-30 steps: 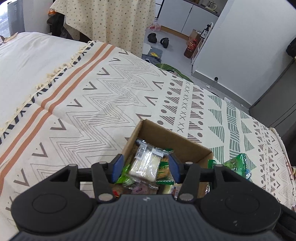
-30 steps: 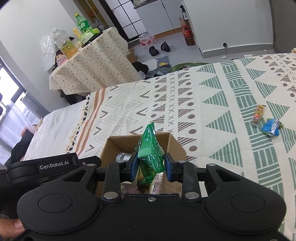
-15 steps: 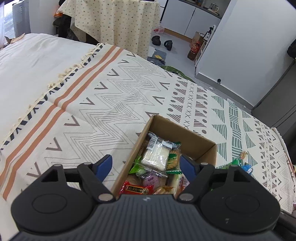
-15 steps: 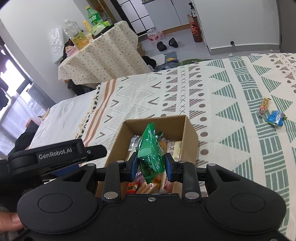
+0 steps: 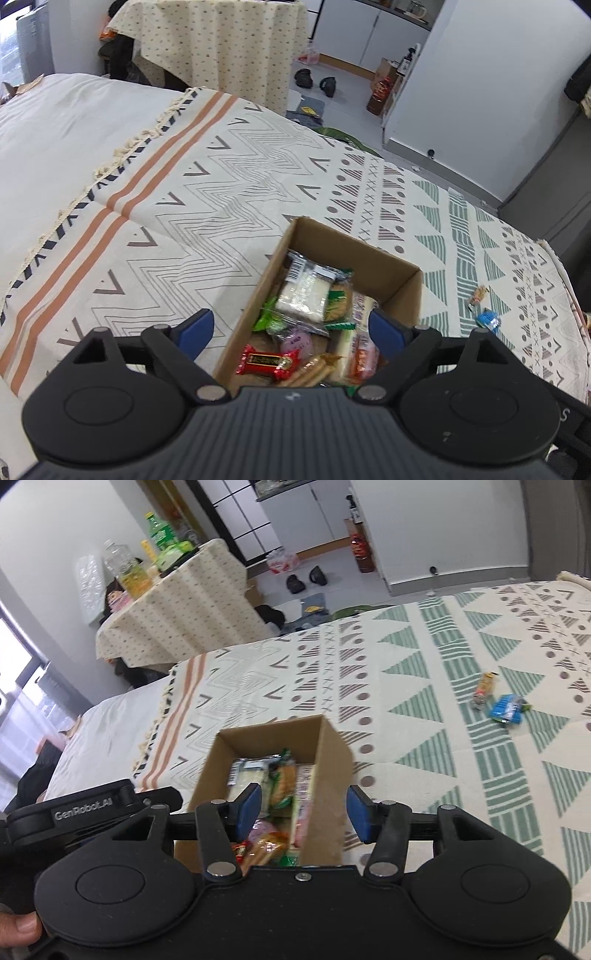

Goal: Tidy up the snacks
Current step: 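Move both tools back from the box to the remaining snacks, then grasp the yellow candy stick with the left tool while the right tool grasps the blue packet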

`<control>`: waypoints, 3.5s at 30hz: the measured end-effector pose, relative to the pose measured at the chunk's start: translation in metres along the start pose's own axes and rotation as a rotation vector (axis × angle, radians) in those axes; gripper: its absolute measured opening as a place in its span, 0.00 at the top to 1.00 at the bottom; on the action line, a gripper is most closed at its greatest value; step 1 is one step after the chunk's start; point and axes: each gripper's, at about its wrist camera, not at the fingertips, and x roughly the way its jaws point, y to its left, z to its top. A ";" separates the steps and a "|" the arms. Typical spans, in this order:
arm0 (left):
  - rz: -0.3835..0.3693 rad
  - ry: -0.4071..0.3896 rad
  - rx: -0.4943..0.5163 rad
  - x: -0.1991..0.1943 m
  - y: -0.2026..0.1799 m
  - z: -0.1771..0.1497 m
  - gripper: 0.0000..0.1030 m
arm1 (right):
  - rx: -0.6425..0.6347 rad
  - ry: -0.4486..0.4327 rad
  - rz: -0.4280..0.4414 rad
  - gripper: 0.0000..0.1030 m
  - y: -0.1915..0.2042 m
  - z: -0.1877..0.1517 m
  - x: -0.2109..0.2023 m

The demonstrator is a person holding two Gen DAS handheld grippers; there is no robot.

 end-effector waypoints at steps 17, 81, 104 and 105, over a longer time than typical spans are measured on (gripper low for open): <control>-0.075 0.006 0.101 0.013 -0.066 -0.008 0.06 | 0.083 -0.066 -0.082 0.40 -0.070 0.009 -0.017; -0.165 0.091 0.328 0.194 -0.268 -0.008 0.22 | 0.480 -0.061 0.011 0.49 -0.273 0.037 0.098; -0.191 0.119 0.397 0.242 -0.307 -0.026 0.39 | 0.448 -0.049 -0.121 0.77 -0.300 0.037 0.071; -0.183 0.137 0.394 0.246 -0.307 -0.028 0.48 | 0.448 -0.049 -0.125 0.77 -0.301 0.036 0.070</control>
